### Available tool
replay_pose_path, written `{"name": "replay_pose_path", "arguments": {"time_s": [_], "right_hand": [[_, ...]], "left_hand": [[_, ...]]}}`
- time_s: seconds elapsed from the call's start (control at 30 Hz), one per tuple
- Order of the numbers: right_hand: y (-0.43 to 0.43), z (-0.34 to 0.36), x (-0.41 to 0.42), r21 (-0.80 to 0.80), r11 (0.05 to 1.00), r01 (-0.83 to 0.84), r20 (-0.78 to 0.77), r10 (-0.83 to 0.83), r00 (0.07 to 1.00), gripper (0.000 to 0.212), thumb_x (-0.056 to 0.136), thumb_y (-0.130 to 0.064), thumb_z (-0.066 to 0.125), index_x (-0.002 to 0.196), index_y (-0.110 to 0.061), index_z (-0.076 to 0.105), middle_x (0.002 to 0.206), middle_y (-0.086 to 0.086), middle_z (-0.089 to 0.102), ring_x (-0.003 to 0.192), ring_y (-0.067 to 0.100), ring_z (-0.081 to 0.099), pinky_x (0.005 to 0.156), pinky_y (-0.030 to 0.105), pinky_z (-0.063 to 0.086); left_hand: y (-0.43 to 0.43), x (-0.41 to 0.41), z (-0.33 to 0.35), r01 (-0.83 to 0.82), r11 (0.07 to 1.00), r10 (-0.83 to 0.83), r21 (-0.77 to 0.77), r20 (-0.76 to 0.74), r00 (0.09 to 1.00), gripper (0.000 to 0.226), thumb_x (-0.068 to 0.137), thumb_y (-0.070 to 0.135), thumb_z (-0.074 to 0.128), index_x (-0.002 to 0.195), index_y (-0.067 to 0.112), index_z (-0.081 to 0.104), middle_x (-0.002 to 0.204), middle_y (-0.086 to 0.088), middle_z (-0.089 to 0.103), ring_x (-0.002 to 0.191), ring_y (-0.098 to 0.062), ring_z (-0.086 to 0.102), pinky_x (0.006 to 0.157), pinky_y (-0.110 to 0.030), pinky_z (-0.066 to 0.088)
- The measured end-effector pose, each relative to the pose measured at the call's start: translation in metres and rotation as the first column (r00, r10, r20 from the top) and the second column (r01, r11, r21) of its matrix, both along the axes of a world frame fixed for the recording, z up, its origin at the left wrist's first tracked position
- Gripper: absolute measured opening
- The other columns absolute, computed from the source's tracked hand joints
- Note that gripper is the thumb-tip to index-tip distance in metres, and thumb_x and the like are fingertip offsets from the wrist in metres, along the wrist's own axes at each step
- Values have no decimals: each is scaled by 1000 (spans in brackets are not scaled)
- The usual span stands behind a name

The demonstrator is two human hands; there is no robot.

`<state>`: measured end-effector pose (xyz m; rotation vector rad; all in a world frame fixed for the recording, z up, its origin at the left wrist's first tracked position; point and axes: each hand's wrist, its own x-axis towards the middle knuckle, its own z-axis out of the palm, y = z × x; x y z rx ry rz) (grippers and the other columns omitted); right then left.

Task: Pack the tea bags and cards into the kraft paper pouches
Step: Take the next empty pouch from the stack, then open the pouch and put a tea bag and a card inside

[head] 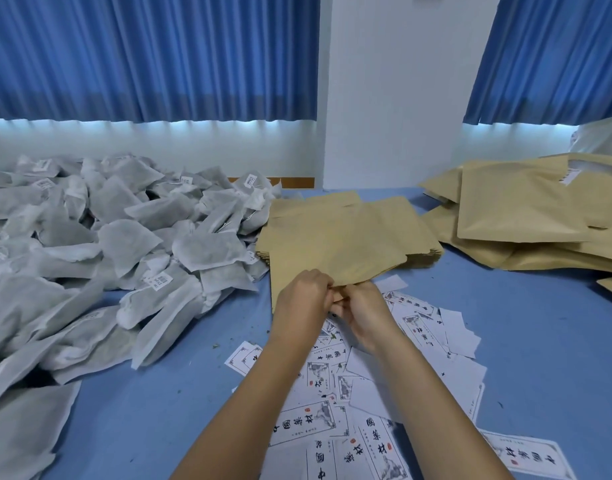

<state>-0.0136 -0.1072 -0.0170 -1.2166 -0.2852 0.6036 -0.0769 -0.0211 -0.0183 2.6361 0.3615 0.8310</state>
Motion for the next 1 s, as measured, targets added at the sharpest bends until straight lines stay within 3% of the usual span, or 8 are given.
{"name": "replay_pose_path", "arguments": {"time_s": [0.1, 0.2, 0.33, 0.47, 0.63, 0.77, 0.9, 1.0], "right_hand": [[3, -1, -2, -132, 991, -5, 128, 22, 991, 42, 89, 11, 36, 65, -16, 59, 51, -7, 57, 50, 6, 53, 53, 19, 44], [4, -1, -7, -123, 992, -21, 122, 36, 992, 37, 88, 12, 32, 90, -5, 64, 79, 8, 72, 74, 16, 70, 72, 29, 56], [6, 1, -15, -5, 1000, -5, 11, 5, 1000, 44, 82, 18, 25, 104, 4, 60, 92, 21, 70, 87, 28, 70, 81, 38, 57], [2, 4, -11, -18, 999, -29, 12, 30, 999, 45, 81, 17, 27, 108, -1, 59, 85, 18, 67, 74, 28, 68, 74, 40, 60], [-6, 2, -2, -160, 975, 155, 50, -148, 988, 19, 89, -4, 43, 94, -2, 61, 65, 18, 69, 46, 29, 63, 39, 28, 49], [-17, -11, 17, -222, 873, 434, 348, -345, 872, 27, 89, -4, 38, 76, -9, 60, 55, 9, 51, 40, 21, 42, 43, 28, 34], [-16, -10, 17, -164, 924, 347, 175, -319, 932, 37, 90, 2, 32, 91, -17, 64, 53, 8, 51, 35, 14, 32, 37, 17, 24], [-21, 0, 19, -81, 934, 347, 38, -345, 938, 34, 88, 10, 24, 80, -11, 50, 59, 11, 47, 33, 9, 30, 35, 15, 18]], "left_hand": [[-4, -4, 4, -104, 994, 103, 43, 32, 994, 10, 83, 9, 60, 76, 2, 62, 77, -10, 61, 70, -27, 58, 54, -35, 40], [-1, -7, 10, -225, 973, 230, -50, 178, 957, 13, 78, 5, 65, 68, 1, 57, 62, -14, 58, 51, -30, 53, 46, -33, 34], [7, -9, 12, -235, 968, 247, -89, 159, 956, 6, 85, 14, 59, 85, 9, 57, 76, -7, 58, 69, -28, 56, 53, -34, 35], [4, -7, 9, -238, 952, 254, 191, -64, 965, 38, 87, 15, 57, 124, 23, 51, 116, 2, 48, 98, -18, 53, 60, -28, 36], [3, -13, 16, 14, 999, -25, 53, 212, 977, 58, 70, -18, 49, 119, 9, 67, 123, -12, 61, 104, -27, 62, 84, -35, 51], [11, -21, 29, 85, 978, 37, -190, 562, 827, 60, 56, -24, 41, 100, 1, 74, 113, -8, 68, 104, -10, 60, 97, -15, 43], [12, -22, 42, 198, 968, -80, -156, 555, 828, 53, 59, -24, 43, 91, 2, 76, 104, -7, 70, 97, -5, 60, 92, -14, 46], [35, -25, 47, 362, 881, -247, -305, 355, 902, 39, 76, -8, 64, 106, 16, 72, 118, 3, 66, 97, -5, 62, 86, -21, 50]]}}
